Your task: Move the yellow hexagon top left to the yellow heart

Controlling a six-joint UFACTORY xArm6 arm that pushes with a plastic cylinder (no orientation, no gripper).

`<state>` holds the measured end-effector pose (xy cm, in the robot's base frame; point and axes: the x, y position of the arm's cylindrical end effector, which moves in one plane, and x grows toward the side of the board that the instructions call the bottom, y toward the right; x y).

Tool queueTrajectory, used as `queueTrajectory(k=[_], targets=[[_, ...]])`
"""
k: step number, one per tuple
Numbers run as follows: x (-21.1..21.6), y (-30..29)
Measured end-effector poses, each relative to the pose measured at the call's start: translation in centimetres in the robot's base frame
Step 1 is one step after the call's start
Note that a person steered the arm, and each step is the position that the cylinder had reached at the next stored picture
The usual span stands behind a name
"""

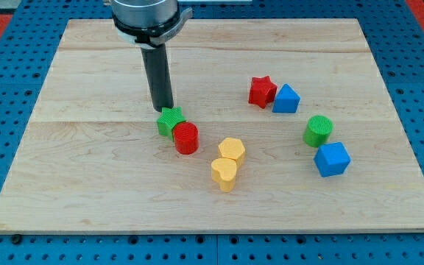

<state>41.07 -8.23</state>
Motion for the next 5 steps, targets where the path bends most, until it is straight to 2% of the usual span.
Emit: queueTrajectory(k=[1,2,3,5], targets=[[-3.0,0.1],[-2.2,2.4],[3.4,9.0],[2.5,16.4]])
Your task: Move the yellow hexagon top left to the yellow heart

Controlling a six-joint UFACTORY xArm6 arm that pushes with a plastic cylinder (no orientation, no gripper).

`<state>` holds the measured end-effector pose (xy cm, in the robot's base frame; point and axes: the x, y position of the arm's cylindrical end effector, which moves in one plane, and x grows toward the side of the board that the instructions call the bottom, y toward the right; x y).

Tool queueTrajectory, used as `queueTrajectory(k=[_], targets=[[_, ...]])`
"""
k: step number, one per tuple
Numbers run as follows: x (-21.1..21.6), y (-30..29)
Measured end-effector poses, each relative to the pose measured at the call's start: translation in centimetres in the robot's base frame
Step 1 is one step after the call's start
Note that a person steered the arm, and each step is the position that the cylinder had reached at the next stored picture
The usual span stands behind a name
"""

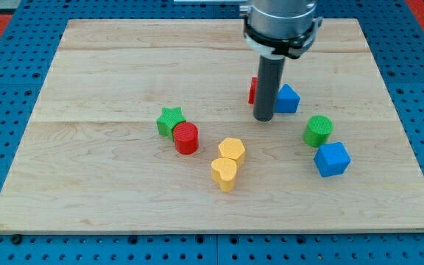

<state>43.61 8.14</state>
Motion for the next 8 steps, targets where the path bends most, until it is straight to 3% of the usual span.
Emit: queueTrajectory(k=[3,6,8], targets=[[4.7,-2.1],[4.7,-9.5],[4.8,-9.3]])
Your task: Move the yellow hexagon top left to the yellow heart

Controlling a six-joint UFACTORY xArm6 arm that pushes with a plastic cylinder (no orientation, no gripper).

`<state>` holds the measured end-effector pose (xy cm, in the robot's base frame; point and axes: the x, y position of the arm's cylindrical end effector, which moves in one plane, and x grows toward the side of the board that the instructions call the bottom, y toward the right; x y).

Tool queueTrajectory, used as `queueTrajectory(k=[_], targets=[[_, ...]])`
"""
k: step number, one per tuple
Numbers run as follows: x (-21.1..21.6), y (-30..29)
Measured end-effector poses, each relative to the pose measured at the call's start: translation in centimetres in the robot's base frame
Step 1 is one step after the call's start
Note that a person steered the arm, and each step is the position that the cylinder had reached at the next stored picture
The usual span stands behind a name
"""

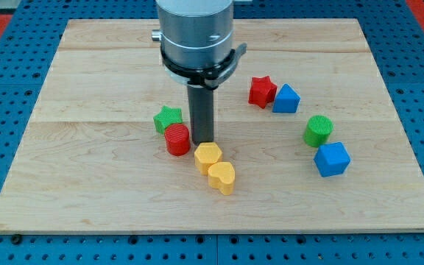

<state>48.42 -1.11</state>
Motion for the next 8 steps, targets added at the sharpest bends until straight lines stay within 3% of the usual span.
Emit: queueTrajectory(k=[3,4,8], targets=[[0.0,8.5],[3.6,8.2],[0.5,0.4]])
